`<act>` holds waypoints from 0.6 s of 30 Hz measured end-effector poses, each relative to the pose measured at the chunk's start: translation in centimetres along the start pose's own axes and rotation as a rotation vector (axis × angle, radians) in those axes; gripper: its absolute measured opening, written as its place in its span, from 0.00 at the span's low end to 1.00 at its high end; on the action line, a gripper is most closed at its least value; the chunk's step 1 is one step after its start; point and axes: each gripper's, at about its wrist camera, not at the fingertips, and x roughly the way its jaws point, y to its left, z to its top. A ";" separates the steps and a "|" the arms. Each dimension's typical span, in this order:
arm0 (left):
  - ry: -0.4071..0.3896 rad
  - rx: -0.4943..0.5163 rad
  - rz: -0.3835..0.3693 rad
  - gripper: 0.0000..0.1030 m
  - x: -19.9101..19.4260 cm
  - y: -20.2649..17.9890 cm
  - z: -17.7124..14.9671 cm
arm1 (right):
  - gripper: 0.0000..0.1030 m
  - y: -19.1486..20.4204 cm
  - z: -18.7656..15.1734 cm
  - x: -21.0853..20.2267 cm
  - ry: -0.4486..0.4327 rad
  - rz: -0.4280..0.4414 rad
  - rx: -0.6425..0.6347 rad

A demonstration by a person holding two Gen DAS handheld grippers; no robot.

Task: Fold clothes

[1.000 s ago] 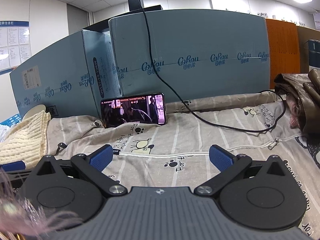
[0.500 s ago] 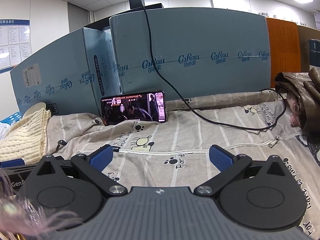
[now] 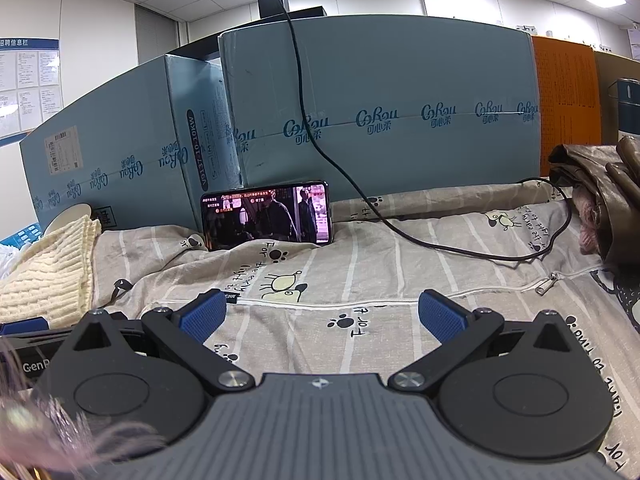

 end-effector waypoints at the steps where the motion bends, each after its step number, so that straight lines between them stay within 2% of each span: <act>1: 0.000 0.000 0.000 1.00 0.0 0.0 0.0 | 1.00 0.0 0.0 0.0 0.000 0.000 0.000; 18: -0.001 -0.001 0.000 1.00 0.0 0.1 0.0 | 1.00 0.0 -0.1 0.1 0.004 -0.008 -0.005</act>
